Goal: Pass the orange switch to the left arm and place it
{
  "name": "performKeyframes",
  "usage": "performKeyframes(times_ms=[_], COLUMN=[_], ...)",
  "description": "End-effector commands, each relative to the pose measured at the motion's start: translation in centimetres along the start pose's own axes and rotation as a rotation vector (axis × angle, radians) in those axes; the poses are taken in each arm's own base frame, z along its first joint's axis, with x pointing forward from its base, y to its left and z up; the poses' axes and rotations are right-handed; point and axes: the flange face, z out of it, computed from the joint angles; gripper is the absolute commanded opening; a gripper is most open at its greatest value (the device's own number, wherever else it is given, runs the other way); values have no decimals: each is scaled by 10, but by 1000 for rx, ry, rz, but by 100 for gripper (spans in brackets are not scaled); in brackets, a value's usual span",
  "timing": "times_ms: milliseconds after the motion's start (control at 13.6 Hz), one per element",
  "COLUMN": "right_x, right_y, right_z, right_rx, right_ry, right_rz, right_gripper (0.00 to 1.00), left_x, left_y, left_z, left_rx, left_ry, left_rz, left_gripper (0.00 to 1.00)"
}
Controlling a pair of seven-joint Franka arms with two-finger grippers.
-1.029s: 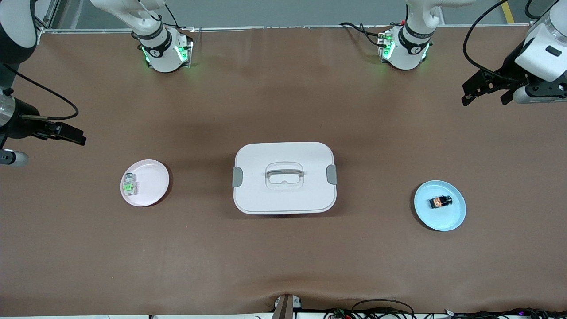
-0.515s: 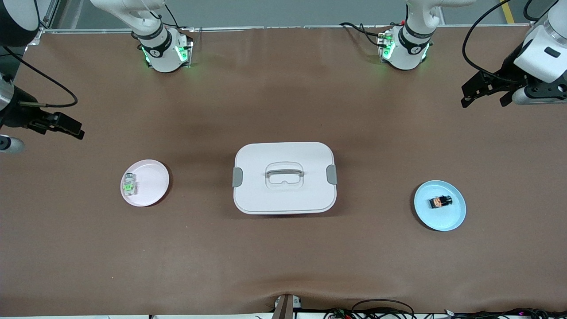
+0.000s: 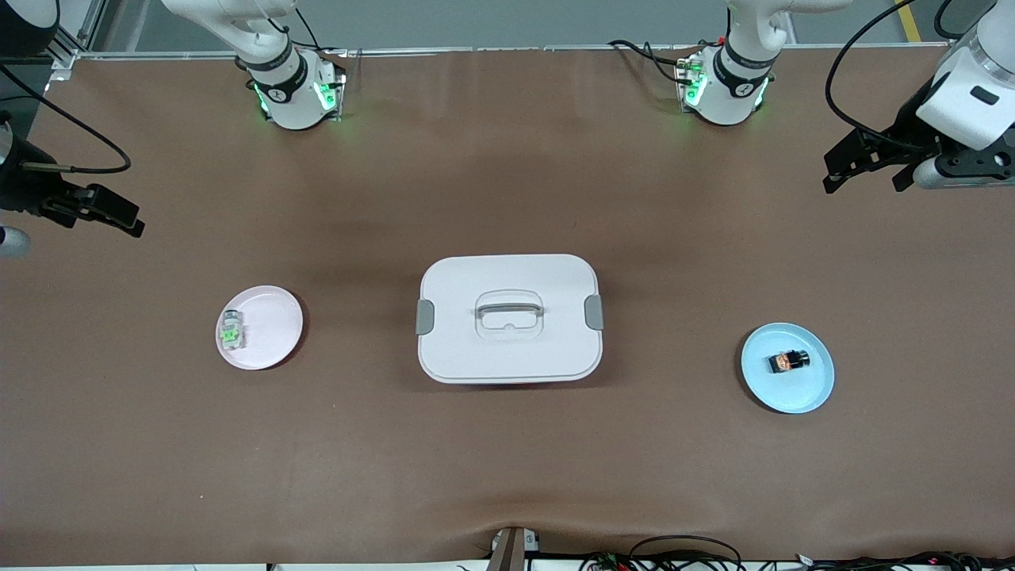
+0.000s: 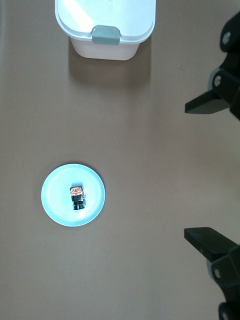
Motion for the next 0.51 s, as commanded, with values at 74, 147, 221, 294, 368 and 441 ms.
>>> performKeyframes(times_ms=[74, 147, 221, 294, 368, 441], right_x=[-8, -8, -10, -13, -14, -14], right_y=[4, 2, -5, -4, 0, 5], right_z=[-20, -27, -36, -34, -33, -34], right_rx=[21, 24, 21, 20, 39, 72], right_ry=[17, 24, 35, 9, -8, -13], right_rz=[12, 1, -9, -5, 3, 18], right_gripper=[100, 100, 100, 100, 100, 100], left_x=[-4, -4, -4, -4, -4, -4], left_y=[2, 2, 0, 0, -1, -2], left_z=[-3, -4, -5, -6, -8, -8], left_rx=[13, 13, 13, 18, 17, 17], left_ry=[11, 11, 10, 9, 12, 13], left_rz=[16, 18, 18, 27, 47, 73], left_gripper=[100, 100, 100, 100, 100, 100])
